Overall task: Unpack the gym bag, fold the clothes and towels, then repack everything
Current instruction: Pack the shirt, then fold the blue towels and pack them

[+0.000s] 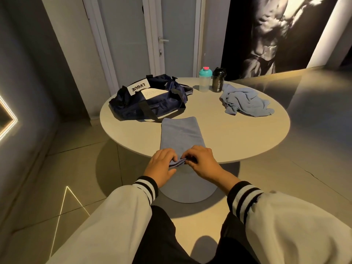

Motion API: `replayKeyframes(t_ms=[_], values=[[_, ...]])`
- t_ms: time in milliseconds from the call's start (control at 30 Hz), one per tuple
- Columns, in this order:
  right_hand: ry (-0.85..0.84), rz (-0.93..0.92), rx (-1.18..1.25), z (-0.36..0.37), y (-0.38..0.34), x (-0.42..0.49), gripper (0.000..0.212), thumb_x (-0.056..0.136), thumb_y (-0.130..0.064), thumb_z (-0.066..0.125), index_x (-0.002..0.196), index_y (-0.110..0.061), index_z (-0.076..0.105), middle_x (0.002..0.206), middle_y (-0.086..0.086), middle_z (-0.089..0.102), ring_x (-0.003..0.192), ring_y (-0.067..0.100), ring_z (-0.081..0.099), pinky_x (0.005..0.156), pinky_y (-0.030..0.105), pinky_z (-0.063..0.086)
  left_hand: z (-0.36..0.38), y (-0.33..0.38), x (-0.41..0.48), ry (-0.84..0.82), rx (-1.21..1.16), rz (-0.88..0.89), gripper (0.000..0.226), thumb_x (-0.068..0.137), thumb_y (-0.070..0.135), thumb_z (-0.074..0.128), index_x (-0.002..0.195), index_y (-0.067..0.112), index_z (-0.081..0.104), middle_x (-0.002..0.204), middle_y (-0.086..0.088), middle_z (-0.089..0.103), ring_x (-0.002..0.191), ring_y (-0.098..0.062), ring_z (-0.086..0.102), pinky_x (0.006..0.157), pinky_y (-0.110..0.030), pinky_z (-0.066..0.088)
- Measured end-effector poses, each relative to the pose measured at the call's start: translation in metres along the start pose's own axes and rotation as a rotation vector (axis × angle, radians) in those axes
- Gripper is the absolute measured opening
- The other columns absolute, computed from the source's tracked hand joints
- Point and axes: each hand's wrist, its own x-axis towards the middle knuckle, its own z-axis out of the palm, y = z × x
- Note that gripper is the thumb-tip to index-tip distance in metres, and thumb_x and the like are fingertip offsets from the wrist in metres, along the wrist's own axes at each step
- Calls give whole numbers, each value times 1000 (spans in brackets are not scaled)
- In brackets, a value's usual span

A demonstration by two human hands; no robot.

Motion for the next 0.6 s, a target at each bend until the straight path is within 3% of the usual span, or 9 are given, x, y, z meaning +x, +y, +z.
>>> replayKeyframes(t_ms=[100, 233, 333, 433, 600], values=[[29, -12, -8, -2, 4, -6, 17, 90, -22, 70, 105, -29, 72, 96, -3, 58, 98, 22, 51, 83, 39, 40, 0, 5, 3, 40, 93, -23, 36, 76, -1, 71, 94, 22, 50, 114, 3, 56, 109, -21, 45, 85, -27, 33], [-50, 86, -112, -6, 12, -15, 38, 82, -30, 75, 117, -36, 62, 110, -7, 46, 100, 14, 32, 79, 33, 24, -6, 6, 9, 37, 89, -15, 34, 74, -6, 65, 87, 22, 52, 103, 1, 58, 99, -24, 47, 80, -33, 40], [-13, 83, -88, -6, 16, -16, 34, 84, -15, 72, 113, -30, 61, 109, -3, 51, 101, 20, 40, 76, 33, 27, -15, 5, 10, 1, 35, -10, 27, 82, 3, 66, 88, 25, 51, 97, 3, 60, 92, -23, 51, 77, -32, 41], [31, 41, -11, -8, 16, -12, 24, 85, -8, 67, 105, -22, 66, 102, 2, 59, 96, 26, 53, 76, 35, 40, -27, 4, 15, -10, -121, -90, 20, 90, 9, 64, 92, 25, 53, 91, 3, 62, 82, -20, 57, 73, -32, 46], [137, 46, 171, -27, 5, 3, 16, 95, -19, 57, 109, -22, 64, 104, -2, 54, 92, 11, 52, 81, 19, 44, -43, 14, 27, 128, -487, -269, 17, 94, 8, 63, 99, 23, 55, 95, 3, 62, 86, -11, 60, 67, -19, 47]])
